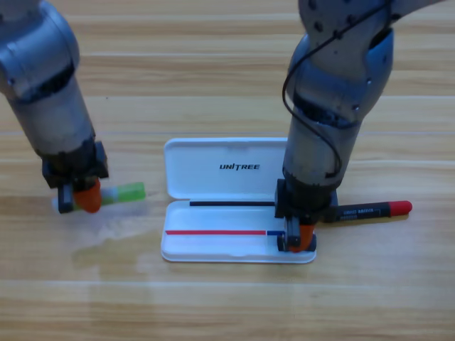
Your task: Clean up eraser and pencils
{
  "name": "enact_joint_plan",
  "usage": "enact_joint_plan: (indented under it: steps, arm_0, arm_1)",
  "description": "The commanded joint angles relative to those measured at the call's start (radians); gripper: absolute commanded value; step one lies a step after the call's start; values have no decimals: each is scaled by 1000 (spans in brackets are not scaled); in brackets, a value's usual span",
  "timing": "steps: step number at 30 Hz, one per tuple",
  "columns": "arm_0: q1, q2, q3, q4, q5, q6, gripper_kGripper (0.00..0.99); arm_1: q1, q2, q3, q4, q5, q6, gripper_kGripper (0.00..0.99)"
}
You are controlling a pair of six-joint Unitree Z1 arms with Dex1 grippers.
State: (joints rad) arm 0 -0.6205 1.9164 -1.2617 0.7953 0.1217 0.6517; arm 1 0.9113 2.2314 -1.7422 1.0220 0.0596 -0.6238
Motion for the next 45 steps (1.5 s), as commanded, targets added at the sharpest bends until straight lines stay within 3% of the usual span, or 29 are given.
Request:
enact_joint_plan:
  steps: [1, 2, 6, 7, 8, 16, 25, 29, 35, 45]
  arm_0:
    - [-8, -37, -22, 42, 19, 6, 0]
    - [-10, -40, -22, 44, 21, 6, 0]
    - [-10, -48, -22, 47, 24, 6, 0]
    - [-10, -50, -22, 47, 26, 6, 0]
    - [-10, -50, -22, 47, 26, 6, 0]
    - [-24, -73, -47, 59, 30, 8, 0]
    - [-119, -94, -197, 151, 35, -3, 0]
    - [-166, -102, -248, 174, 24, -6, 0]
    - [-208, -102, -289, 177, 3, -27, 0]
    - [-260, -50, -289, 167, -91, -30, 0]
  arm_1:
    - [26, 62, 1, -10, 3, -10, 0]
    - [26, 60, 1, -10, 2, -10, 17]
    - [26, 47, 6, -10, -18, -10, 733]
    - [26, 36, 7, -10, -18, -10, 842]
    - [26, 22, 10, -8, -18, -10, 877]
    - [12, -243, 102, 17, -9, -11, 965]
    - [-86, -460, 294, 7, 17, -47, 990]
    - [-144, -464, 363, -25, 14, -51, 990]
    - [-258, -403, 481, -247, -33, -70, 990]
    - [-315, -243, 420, -286, -27, -246, 990]
